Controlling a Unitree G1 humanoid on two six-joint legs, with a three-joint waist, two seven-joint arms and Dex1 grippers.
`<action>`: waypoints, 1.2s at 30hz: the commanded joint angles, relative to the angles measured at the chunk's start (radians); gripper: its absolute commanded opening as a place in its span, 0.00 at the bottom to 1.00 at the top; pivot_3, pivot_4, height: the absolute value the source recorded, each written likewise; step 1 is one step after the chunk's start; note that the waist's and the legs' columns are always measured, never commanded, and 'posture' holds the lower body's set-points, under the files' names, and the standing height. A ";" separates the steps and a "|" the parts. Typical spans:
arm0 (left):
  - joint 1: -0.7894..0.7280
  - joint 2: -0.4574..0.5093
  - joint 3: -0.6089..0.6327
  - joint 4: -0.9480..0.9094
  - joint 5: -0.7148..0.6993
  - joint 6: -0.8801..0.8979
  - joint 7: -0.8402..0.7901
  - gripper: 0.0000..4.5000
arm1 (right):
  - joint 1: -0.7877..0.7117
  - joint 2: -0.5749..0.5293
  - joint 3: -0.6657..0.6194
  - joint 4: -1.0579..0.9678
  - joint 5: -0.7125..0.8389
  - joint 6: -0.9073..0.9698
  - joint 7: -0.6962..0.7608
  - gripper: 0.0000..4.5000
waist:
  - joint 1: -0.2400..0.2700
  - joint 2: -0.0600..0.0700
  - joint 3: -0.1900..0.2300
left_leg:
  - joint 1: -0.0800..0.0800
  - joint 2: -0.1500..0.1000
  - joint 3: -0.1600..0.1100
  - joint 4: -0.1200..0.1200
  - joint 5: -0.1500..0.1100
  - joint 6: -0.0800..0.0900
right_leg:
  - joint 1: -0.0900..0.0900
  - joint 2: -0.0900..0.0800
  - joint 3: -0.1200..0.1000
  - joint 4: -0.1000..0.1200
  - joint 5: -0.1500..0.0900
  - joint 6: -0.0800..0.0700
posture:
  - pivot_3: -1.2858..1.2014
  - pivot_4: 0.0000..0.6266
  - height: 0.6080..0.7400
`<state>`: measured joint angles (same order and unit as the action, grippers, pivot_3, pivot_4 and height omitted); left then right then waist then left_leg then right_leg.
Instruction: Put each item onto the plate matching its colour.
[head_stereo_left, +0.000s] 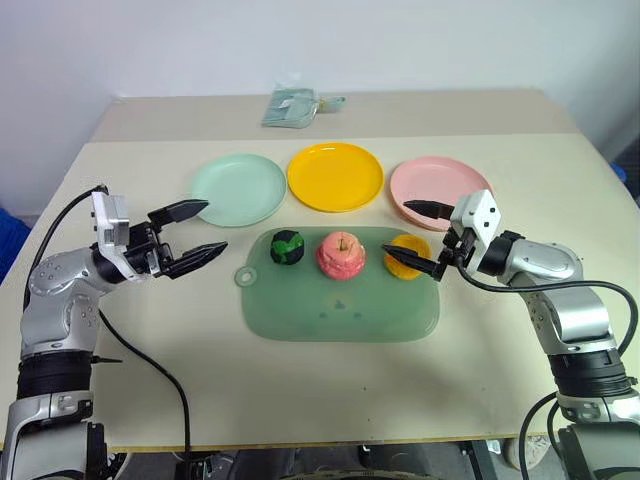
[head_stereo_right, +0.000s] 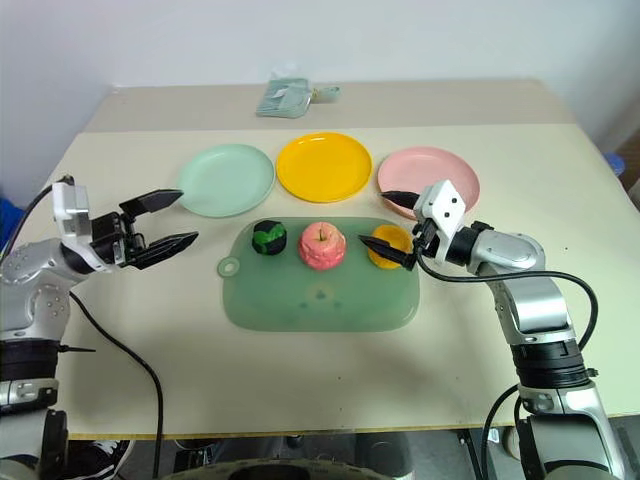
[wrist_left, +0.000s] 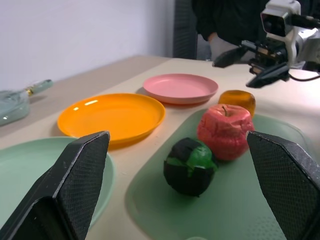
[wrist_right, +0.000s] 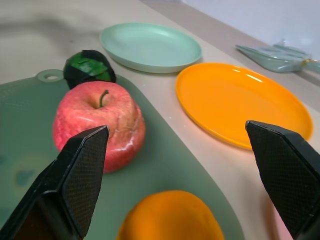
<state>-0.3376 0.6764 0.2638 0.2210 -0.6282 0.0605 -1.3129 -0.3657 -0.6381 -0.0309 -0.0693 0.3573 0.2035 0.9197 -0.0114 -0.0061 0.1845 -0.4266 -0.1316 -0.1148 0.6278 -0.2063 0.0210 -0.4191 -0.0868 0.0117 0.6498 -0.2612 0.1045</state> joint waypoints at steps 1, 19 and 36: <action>0.009 0.011 0.042 -0.046 -0.020 0.008 0.015 1.00 | -0.024 0.003 -0.015 0.010 -0.001 -0.033 0.010 0.99 | 0.000 0.000 0.000 | 0.000 0.000 0.001 0.000 0.000 0.000 | 0.000 0.000 0.000 0.000 0.000 0.000 | 0.52 0.24 1.00; -0.010 -0.037 -0.007 -0.111 -0.014 0.052 0.085 1.00 | 0.002 -0.016 -0.021 0.017 0.002 -0.045 0.042 0.99 | 0.002 0.000 0.000 | 0.000 0.001 0.003 0.000 0.000 0.000 | 0.000 0.001 0.002 0.000 0.000 0.000 | 0.52 0.24 1.00; -0.228 -0.115 -0.185 0.163 0.158 0.005 0.008 1.00 | 0.005 -0.052 -0.079 -0.260 0.233 0.273 0.024 0.99 | 0.004 -0.001 0.000 | 0.000 0.001 0.003 0.000 0.000 0.000 | -0.001 0.001 0.003 0.000 0.000 0.000 | 0.52 0.24 1.00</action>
<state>-0.5470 0.5634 0.0880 0.3685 -0.4871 0.0810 -1.3005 -0.3490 -0.6759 -0.0793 -0.2673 0.5544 0.4549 0.9495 -0.0078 -0.0066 0.1844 -0.4267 -0.1302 -0.1118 0.6280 -0.2067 0.0214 -0.4198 -0.0856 0.0144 0.6501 -0.2608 0.1044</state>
